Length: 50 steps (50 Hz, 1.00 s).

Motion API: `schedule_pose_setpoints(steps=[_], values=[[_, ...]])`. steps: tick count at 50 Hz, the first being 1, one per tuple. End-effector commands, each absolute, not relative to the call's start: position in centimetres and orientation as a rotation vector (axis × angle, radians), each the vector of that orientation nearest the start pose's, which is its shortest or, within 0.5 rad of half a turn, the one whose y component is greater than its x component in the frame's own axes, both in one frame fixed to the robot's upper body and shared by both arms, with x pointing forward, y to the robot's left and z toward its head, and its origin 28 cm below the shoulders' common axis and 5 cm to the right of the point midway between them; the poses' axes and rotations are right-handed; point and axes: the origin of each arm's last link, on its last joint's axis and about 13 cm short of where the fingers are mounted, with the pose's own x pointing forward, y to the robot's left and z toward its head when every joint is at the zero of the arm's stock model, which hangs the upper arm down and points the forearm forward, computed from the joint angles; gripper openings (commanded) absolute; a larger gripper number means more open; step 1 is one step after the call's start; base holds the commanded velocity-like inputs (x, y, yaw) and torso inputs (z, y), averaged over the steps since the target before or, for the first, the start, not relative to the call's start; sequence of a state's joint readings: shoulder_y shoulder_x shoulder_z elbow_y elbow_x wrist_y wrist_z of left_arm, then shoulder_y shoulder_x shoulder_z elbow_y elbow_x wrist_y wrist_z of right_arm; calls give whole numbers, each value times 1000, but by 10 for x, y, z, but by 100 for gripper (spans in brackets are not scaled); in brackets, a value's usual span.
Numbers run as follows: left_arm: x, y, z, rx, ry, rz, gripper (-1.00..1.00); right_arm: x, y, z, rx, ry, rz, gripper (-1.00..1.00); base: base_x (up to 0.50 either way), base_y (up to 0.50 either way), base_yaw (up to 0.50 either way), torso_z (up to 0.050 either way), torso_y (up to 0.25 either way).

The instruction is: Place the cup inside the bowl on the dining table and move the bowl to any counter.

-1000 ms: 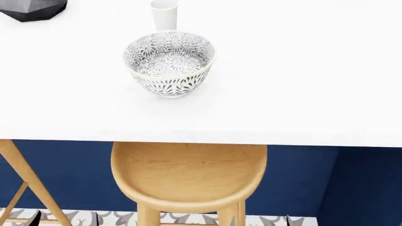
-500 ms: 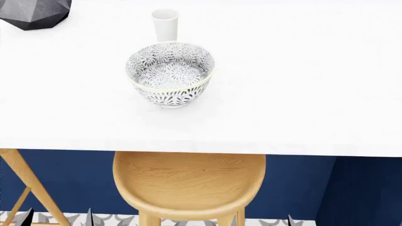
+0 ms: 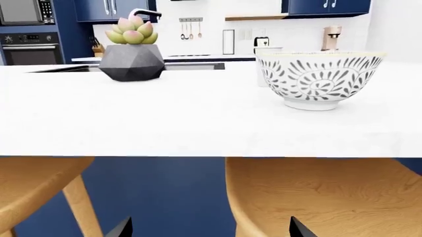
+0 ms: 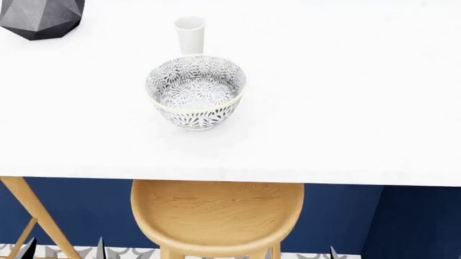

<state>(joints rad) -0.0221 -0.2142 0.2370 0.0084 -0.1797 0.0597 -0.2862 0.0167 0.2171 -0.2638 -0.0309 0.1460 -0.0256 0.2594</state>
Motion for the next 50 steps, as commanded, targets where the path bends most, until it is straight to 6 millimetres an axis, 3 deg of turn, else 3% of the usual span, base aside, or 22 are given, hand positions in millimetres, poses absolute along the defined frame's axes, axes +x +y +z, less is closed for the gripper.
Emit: schedule_pose_setpoints(steps=[1, 11, 17, 22, 25, 33, 39, 50], values=[[211, 209, 21, 16, -63, 48, 100, 208, -94, 20, -62, -35, 9, 100, 0, 0, 0, 0, 0], [211, 206, 26, -6, -33, 43, 100, 210, -96, 24, -21, -15, -30, 100, 0, 0, 0, 0, 0], [219, 207, 60, -7, -22, 61, 100, 212, -99, 55, -48, -18, -43, 100, 0, 0, 0, 0, 0], [224, 213, 96, 7, -39, 47, 100, 216, -107, 90, -31, -69, -7, 100, 0, 0, 0, 0, 0], [227, 219, 119, 43, -36, 13, 100, 219, -118, 125, -93, -126, -20, 100, 0, 0, 0, 0, 0], [248, 237, 159, 50, -26, -23, 100, 233, -136, 172, -82, -154, 1, 100, 0, 0, 0, 0, 0], [260, 250, 188, 29, -19, -6, 100, 237, -149, 193, -74, -157, 6, 100, 0, 0, 0, 0, 0], [278, 265, 207, 75, 42, -1, 100, 246, -169, 214, -119, -99, -13, 100, 0, 0, 0, 0, 0]])
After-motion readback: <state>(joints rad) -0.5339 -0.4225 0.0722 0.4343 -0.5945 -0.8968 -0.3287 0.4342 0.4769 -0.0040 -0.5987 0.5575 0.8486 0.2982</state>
